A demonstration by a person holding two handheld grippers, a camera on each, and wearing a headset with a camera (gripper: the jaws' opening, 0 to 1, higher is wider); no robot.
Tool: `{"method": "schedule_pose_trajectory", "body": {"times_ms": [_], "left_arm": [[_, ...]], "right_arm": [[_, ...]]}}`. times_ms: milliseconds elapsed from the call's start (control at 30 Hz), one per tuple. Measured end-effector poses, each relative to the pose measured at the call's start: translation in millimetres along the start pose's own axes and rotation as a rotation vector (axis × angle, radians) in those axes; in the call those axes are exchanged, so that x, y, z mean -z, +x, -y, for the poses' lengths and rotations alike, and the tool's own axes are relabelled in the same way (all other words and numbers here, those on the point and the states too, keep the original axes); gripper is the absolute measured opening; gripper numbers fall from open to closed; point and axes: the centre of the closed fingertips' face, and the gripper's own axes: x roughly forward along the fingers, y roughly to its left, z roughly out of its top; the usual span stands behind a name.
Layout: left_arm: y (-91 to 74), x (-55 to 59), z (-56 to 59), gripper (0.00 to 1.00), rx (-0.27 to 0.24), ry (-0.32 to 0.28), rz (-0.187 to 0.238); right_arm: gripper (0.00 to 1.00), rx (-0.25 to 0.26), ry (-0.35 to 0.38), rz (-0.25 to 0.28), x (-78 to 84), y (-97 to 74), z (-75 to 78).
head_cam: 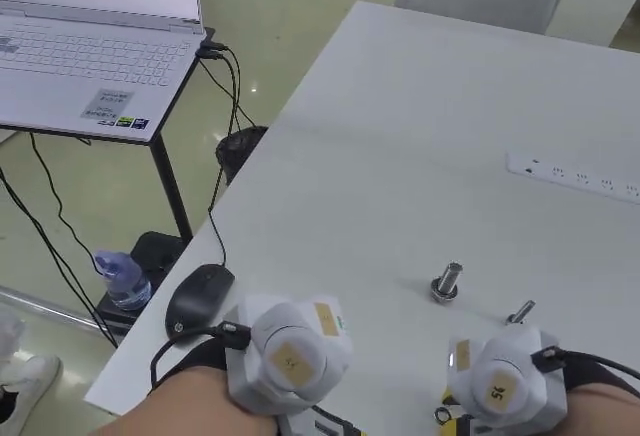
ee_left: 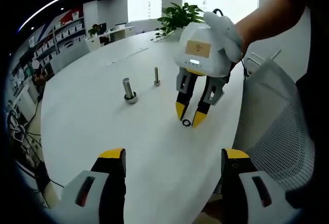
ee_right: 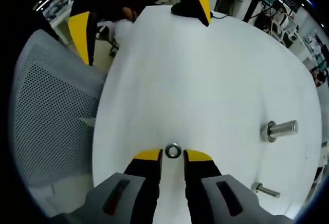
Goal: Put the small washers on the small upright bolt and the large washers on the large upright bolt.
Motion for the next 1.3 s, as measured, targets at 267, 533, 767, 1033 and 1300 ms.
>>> {"method": "schedule_pose_trajectory", "body": {"times_ms": [267, 533, 767, 1033, 1300], "left_arm": [[1.9, -2.6, 0.4, 0.75, 0.0, 0.004, 0.003], [0.7, -3.8, -0.1, 0.75, -0.007, 0.006, 0.004], [0.6, -6.2, 1.9, 0.75, -0.004, 0.016, -0.002], [0.8, -9.4, 1.3, 0.74, -0.006, 0.022, -0.004], [3.4, -9.9, 3.0, 0.74, -0.01, 0.023, -0.005]], "right_arm": [[0.15, -0.001, -0.001, -0.032, 1.1, 0.9, 1.9], [0.13, 0.002, 0.003, -0.07, 1.2, 1.8, 1.6], [0.13, 0.006, 0.052, -0.027, 2.0, 0.9, 3.0], [0.13, 0.02, 0.108, 0.007, 7.9, -13.5, 7.4], [0.13, 0.044, 0.22, 0.033, 33.4, -37.4, 24.0]]}}
